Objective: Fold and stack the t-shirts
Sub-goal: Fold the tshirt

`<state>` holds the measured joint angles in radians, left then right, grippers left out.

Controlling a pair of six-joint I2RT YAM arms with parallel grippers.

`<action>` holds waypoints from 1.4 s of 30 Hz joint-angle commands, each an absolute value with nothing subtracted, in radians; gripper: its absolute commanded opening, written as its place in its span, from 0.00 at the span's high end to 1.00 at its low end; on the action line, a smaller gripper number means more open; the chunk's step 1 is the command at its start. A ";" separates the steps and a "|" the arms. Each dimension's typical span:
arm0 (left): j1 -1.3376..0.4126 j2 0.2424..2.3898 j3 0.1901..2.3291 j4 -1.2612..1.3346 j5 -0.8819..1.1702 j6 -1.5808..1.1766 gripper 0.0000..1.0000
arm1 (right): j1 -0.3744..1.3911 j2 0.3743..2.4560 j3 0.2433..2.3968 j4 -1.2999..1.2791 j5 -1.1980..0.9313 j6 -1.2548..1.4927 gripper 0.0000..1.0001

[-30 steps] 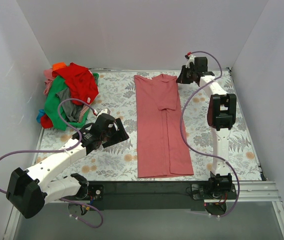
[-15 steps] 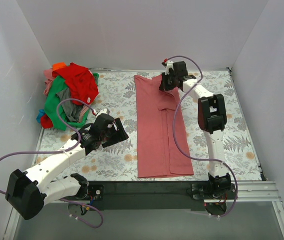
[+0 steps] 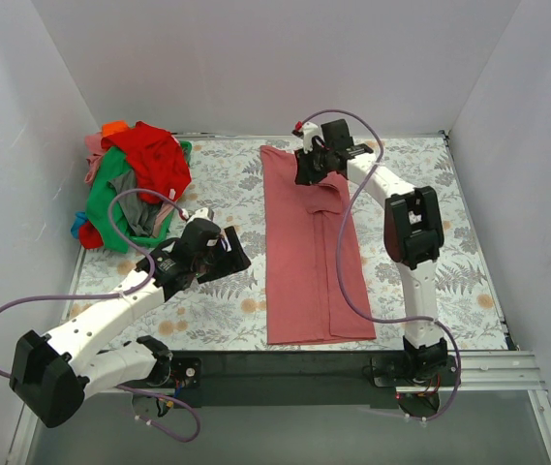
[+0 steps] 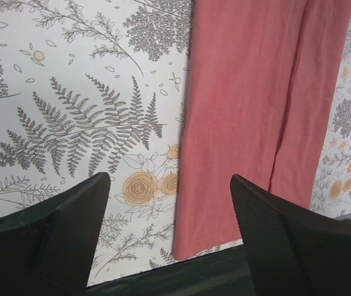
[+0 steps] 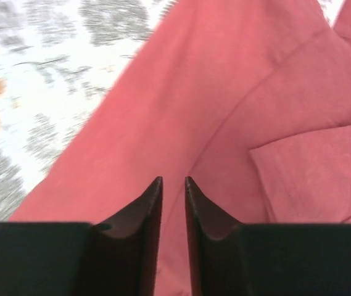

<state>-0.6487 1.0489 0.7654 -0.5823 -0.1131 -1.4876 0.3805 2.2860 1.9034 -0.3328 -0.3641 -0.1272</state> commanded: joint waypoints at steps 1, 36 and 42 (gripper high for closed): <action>-0.641 1.016 0.798 -0.543 -0.075 -1.431 0.20 | 0.380 2.120 1.899 -0.397 -0.518 -0.277 0.68; -0.649 0.930 0.792 -0.376 0.433 -0.494 0.09 | 0.250 0.916 0.729 -0.615 -0.675 -0.867 0.02; -0.678 0.848 0.680 -0.377 0.376 -0.358 0.10 | 0.247 0.914 0.701 -0.632 -0.706 -0.917 0.02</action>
<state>-0.6590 0.8879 0.7052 -0.3832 0.4282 -0.4774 0.2543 0.9302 0.7094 -0.6277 -0.6640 -0.8650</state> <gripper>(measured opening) 0.902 0.984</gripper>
